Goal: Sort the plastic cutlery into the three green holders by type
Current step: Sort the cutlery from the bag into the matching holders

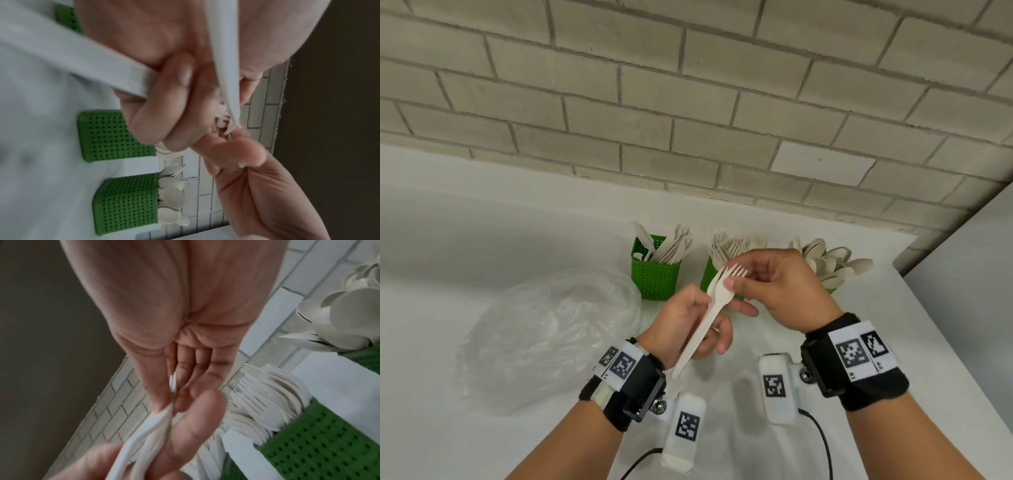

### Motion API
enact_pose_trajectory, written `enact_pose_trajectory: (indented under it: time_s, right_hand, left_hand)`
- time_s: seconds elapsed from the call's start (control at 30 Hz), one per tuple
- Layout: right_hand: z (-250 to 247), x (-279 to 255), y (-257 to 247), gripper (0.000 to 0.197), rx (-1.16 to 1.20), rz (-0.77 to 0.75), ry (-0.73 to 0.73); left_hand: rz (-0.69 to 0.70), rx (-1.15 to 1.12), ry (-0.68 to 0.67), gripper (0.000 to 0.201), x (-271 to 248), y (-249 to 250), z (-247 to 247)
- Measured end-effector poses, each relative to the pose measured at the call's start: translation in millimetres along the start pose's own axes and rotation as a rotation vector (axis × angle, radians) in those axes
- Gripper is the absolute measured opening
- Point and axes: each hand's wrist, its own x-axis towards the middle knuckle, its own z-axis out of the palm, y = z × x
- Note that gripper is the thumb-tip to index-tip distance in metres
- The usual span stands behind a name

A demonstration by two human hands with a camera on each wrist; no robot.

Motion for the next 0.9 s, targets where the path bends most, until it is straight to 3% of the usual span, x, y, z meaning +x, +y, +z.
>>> enact_pose_trajectory:
  time_s: [0.07,0.13,0.23,0.33,0.53,0.7,0.8,0.9]
  right_hand:
    - [-5.1,4.7,-3.9,0.014,-0.090,-0.047,0.038]
    - [-18.4,12.5,-10.8,0.013,-0.168,-0.094,0.177]
    - [-48.5,23.4,-25.6,0.012,-0.202,-0.199,0.503]
    - [-65.2,34.5,-29.0,0.012,-0.329,-0.288,0.651]
    - [-42.2,57.9,3.5,0.021,-0.478,-0.334,0.616]
    - [-42.8,63.8,-1.8,0.021,-0.514,-0.385,0.586]
    - [-39.3,65.7,7.1,0.023,-0.615,-0.282,0.484]
    - [-34.4,67.6,16.8,0.031,-0.670,-0.251,0.459]
  left_hand:
    - [0.031,0.075,0.086,0.068,-0.2,2.1,-2.2]
    - [0.090,0.252,0.269,0.065,-1.1,7.7,-2.8]
    - [0.166,0.404,0.554,0.027,-11.1,14.0,-12.0]
    - [0.182,0.439,0.666,0.014,-24.9,15.1,-29.9]
    - [0.145,0.678,0.801,0.015,-40.2,16.7,-51.0]
    - [0.067,0.670,0.895,0.018,-41.2,8.0,-65.3]
    - [0.029,0.791,0.931,0.022,-41.7,-0.3,-75.4]
    - [-0.101,1.019,0.929,0.035,-40.1,-6.6,-81.7]
